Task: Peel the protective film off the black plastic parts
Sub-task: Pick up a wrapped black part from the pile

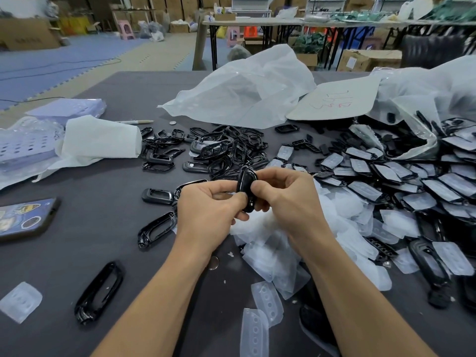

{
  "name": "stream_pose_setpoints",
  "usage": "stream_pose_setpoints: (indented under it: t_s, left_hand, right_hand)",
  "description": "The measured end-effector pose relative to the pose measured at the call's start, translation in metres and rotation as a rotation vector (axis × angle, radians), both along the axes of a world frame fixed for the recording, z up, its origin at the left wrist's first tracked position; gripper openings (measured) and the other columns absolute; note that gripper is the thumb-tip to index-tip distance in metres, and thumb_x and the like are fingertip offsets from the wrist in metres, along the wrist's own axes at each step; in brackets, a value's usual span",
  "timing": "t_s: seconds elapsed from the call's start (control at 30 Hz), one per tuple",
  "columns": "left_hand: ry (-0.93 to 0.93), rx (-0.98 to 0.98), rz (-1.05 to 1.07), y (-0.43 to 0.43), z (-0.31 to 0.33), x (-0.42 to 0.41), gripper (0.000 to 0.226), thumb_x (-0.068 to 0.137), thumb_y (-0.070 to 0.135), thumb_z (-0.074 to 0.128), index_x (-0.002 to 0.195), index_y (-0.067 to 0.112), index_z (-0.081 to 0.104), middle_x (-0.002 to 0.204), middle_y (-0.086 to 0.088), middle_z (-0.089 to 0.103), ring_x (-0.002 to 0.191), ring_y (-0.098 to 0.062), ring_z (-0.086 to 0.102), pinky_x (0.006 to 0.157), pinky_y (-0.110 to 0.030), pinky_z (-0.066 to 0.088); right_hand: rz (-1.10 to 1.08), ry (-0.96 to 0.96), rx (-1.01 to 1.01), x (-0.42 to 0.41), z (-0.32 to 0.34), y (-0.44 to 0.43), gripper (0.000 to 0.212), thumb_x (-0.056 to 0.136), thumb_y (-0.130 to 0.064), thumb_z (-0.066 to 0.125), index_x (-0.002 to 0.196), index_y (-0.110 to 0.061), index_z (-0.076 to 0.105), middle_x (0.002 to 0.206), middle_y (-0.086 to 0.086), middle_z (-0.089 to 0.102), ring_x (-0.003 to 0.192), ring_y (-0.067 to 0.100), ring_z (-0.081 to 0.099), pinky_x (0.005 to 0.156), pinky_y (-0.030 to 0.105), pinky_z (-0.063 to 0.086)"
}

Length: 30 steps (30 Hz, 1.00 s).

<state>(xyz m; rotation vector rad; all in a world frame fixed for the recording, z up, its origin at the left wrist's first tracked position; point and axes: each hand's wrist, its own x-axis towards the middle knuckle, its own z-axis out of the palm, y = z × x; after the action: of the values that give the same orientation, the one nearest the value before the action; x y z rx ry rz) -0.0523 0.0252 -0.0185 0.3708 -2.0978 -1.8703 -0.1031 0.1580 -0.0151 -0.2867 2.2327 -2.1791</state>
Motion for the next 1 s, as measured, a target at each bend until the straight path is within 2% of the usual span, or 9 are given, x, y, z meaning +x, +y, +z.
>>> stream_pose_setpoints:
  t_s: [0.13, 0.23, 0.33, 0.47, 0.57, 0.7, 0.8, 0.9, 1.0]
  left_hand:
    - [0.014, -0.02, 0.052, 0.0, 0.0, 0.001, 0.03, 0.082, 0.007, 0.078, 0.077, 0.036, 0.082, 0.067, -0.001, 0.077, 0.052, -0.013, 0.07, 0.049, -0.016, 0.047]
    - [0.003, -0.01, 0.054, 0.0, 0.0, 0.001, 0.026, 0.081, 0.009, 0.081, 0.079, 0.034, 0.082, 0.068, 0.0, 0.077, 0.055, -0.011, 0.071, 0.051, -0.015, 0.048]
    - [-0.011, 0.009, 0.0, -0.002, 0.0, 0.002, 0.022, 0.078, 0.006, 0.085, 0.077, 0.029, 0.083, 0.068, -0.002, 0.077, 0.056, -0.008, 0.069, 0.054, -0.014, 0.049]
    - [-0.034, -0.026, -0.045, -0.003, -0.001, 0.002, 0.02, 0.078, 0.011, 0.088, 0.081, 0.03, 0.083, 0.075, -0.001, 0.08, 0.076, -0.019, 0.078, 0.074, -0.034, 0.062]
    - [-0.002, -0.056, -0.028, -0.002, -0.002, 0.002, 0.019, 0.076, 0.023, 0.086, 0.084, 0.039, 0.083, 0.078, 0.003, 0.08, 0.082, -0.018, 0.079, 0.089, -0.046, 0.062]
    - [0.011, -0.125, 0.012, -0.001, -0.003, 0.003, 0.013, 0.073, 0.046, 0.083, 0.085, 0.05, 0.08, 0.078, 0.014, 0.079, 0.079, -0.006, 0.077, 0.085, -0.048, 0.062]
    - [0.028, -0.14, 0.034, 0.0, -0.005, 0.002, 0.011, 0.078, 0.041, 0.085, 0.085, 0.048, 0.08, 0.076, 0.013, 0.078, 0.075, -0.005, 0.076, 0.081, -0.042, 0.062]
    - [0.035, -0.072, 0.086, -0.002, -0.006, -0.001, 0.019, 0.081, 0.02, 0.085, 0.081, 0.038, 0.082, 0.069, 0.003, 0.077, 0.061, -0.009, 0.069, 0.064, -0.033, 0.058]
    - [0.006, -0.003, 0.109, -0.002, -0.007, -0.003, 0.02, 0.083, 0.012, 0.084, 0.079, 0.031, 0.082, 0.07, -0.001, 0.078, 0.064, -0.015, 0.074, 0.053, -0.026, 0.056]
  right_hand:
    - [-0.194, 0.241, 0.186, 0.008, -0.003, -0.004, 0.026, 0.079, -0.006, 0.078, 0.094, -0.028, 0.078, 0.082, -0.011, 0.074, 0.071, 0.009, 0.068, 0.067, 0.02, 0.055]
    - [-0.187, 0.323, 0.25, 0.01, -0.003, -0.006, 0.032, 0.078, -0.007, 0.08, 0.097, -0.033, 0.079, 0.08, -0.021, 0.071, 0.071, 0.005, 0.067, 0.064, 0.011, 0.049]
    - [-0.173, 0.315, 0.249, 0.011, -0.003, -0.006, 0.033, 0.081, -0.005, 0.078, 0.101, -0.031, 0.08, 0.078, -0.019, 0.074, 0.069, 0.003, 0.07, 0.067, 0.017, 0.056]
    - [-0.124, 0.283, 0.214, 0.011, -0.002, -0.004, 0.033, 0.083, -0.003, 0.075, 0.105, -0.027, 0.082, 0.085, -0.012, 0.079, 0.078, 0.002, 0.075, 0.078, 0.028, 0.062]
    - [-0.131, 0.311, 0.233, 0.011, -0.002, -0.002, 0.034, 0.084, -0.005, 0.076, 0.107, -0.028, 0.081, 0.083, -0.013, 0.079, 0.075, 0.0, 0.074, 0.076, 0.025, 0.062]
    - [-0.159, 0.473, 0.297, 0.015, -0.001, -0.002, 0.03, 0.085, -0.007, 0.079, 0.109, -0.024, 0.081, 0.092, -0.012, 0.079, 0.079, -0.003, 0.071, 0.077, 0.017, 0.057]
    - [-0.192, 0.568, 0.404, 0.014, 0.004, 0.001, 0.016, 0.081, -0.015, 0.083, 0.094, -0.025, 0.08, 0.083, -0.014, 0.076, 0.072, 0.0, 0.065, 0.071, 0.019, 0.054]
    - [-0.225, 0.42, 0.391, 0.011, 0.007, 0.005, 0.011, 0.083, -0.019, 0.082, 0.077, -0.023, 0.073, 0.067, -0.011, 0.07, 0.065, 0.008, 0.065, 0.067, 0.032, 0.056]
    - [-0.208, 0.192, 0.103, 0.011, 0.009, 0.004, 0.018, 0.089, -0.012, 0.073, 0.075, -0.021, 0.066, 0.063, -0.001, 0.069, 0.053, 0.013, 0.059, 0.057, 0.036, 0.052]
